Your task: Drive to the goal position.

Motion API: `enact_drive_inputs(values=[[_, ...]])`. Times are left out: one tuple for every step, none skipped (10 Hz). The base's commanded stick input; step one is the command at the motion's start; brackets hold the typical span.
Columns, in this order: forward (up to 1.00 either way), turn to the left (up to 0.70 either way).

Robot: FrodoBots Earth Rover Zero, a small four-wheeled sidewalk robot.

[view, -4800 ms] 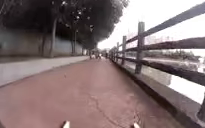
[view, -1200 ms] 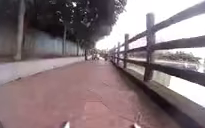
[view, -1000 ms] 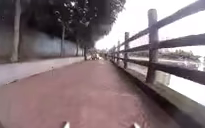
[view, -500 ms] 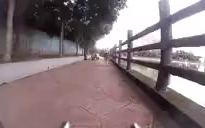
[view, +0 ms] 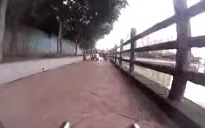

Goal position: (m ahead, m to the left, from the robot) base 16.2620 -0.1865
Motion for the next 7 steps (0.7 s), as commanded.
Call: enact_drive_inputs(values=[[0.70,0.00],[0.70,0.00],[0.70,0.00],[0.70,0.00],[0.70,0.00],[0.70,0.00],[0.70,0.00]])
